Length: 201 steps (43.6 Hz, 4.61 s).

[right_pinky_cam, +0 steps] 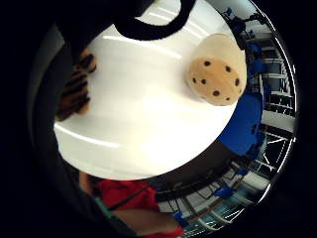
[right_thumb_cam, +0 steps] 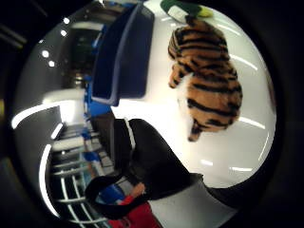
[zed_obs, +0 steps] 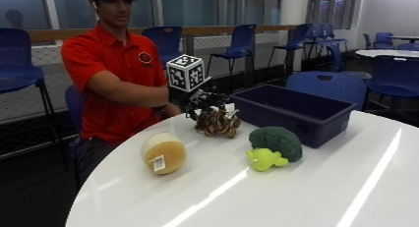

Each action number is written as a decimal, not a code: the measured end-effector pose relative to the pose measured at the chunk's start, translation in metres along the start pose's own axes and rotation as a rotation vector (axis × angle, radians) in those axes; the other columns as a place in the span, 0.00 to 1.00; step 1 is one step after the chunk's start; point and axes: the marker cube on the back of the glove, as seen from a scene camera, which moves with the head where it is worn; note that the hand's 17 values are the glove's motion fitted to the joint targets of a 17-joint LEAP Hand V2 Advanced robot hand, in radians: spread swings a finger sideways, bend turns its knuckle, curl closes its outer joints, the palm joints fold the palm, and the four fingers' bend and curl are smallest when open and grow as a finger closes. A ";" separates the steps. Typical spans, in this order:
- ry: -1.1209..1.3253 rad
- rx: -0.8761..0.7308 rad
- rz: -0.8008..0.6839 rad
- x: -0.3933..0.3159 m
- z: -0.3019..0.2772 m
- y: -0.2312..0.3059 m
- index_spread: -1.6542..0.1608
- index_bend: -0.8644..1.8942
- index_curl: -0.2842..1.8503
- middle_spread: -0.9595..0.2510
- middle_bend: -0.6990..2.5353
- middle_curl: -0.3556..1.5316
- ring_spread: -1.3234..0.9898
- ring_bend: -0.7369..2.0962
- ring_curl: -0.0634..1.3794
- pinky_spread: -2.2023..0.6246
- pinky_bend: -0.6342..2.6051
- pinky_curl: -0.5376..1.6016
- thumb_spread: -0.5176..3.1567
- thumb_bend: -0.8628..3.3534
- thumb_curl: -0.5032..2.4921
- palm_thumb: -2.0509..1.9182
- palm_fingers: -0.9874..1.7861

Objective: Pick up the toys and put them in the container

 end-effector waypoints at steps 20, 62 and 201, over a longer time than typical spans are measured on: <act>0.079 -0.035 0.038 -0.029 0.035 -0.044 0.73 0.35 0.22 0.75 0.25 0.28 0.57 0.32 0.13 0.81 0.54 0.44 0.43 0.19 0.21 0.49 0.28; 0.176 -0.021 -0.027 -0.025 0.054 -0.062 0.69 0.49 0.28 0.60 0.32 0.32 0.40 0.59 0.33 0.64 0.53 0.43 0.45 0.26 0.34 0.67 0.68; 0.073 -0.110 0.338 0.214 0.003 -0.049 0.71 0.36 0.27 0.76 0.24 0.30 0.59 0.31 0.12 0.82 0.55 0.45 0.44 0.20 0.24 0.51 0.31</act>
